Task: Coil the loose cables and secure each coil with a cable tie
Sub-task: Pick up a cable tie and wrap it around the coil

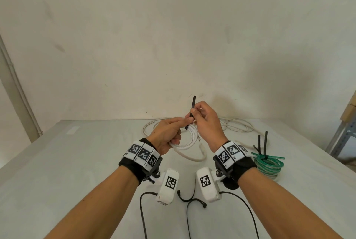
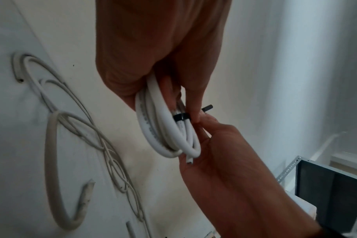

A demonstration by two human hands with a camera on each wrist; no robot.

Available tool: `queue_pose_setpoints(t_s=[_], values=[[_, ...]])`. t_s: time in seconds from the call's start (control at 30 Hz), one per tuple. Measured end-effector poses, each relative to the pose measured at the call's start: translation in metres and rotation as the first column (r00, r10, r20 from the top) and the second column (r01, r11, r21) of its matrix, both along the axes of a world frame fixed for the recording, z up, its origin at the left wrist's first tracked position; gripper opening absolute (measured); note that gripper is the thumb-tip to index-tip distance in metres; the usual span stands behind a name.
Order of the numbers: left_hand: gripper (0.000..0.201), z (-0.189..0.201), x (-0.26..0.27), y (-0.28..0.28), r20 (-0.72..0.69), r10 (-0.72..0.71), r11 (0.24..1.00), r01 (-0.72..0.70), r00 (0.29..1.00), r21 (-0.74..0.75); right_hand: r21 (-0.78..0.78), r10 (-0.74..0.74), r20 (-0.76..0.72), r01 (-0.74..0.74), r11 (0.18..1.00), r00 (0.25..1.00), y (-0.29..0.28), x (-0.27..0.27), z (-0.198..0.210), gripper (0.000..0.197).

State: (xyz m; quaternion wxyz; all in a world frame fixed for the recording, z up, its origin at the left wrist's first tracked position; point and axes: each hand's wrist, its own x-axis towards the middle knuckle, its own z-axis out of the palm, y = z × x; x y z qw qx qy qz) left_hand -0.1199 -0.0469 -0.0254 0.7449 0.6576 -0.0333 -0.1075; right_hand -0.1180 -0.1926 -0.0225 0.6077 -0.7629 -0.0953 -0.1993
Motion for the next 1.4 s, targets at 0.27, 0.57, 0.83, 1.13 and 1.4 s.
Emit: queue_pose_setpoints(t_s=[0.27,0.57,0.83,1.13,1.4], values=[[0.011,0.009,0.001,-0.017,-0.108,0.001,0.999,0.005,0.994,0.049,0.191,-0.070,-0.149,0.098,0.977,0.986,0.000,0.010,-0.007,0.017],[0.041,-0.002,0.001,-0.009,0.041,0.061,0.998,-0.061,0.997,-0.002,0.231,0.134,-0.315,-0.061,0.971,0.940,-0.010,0.005,0.002,0.020],[0.028,-0.005,0.010,-0.016,-0.024,0.177,0.964,-0.178,0.984,-0.199,0.376,0.414,-0.409,-0.263,0.888,0.813,-0.028,-0.019,-0.001,0.031],[0.057,-0.006,0.007,-0.027,0.075,0.111,0.974,-0.123,0.991,0.188,0.177,0.389,-0.362,-0.347,0.921,0.847,-0.044,-0.021,-0.001,0.020],[0.030,-0.004,0.004,-0.041,0.050,-0.125,0.988,0.120,0.991,0.096,-0.054,0.171,-0.198,-0.185,0.981,0.965,-0.046,-0.018,-0.016,0.018]])
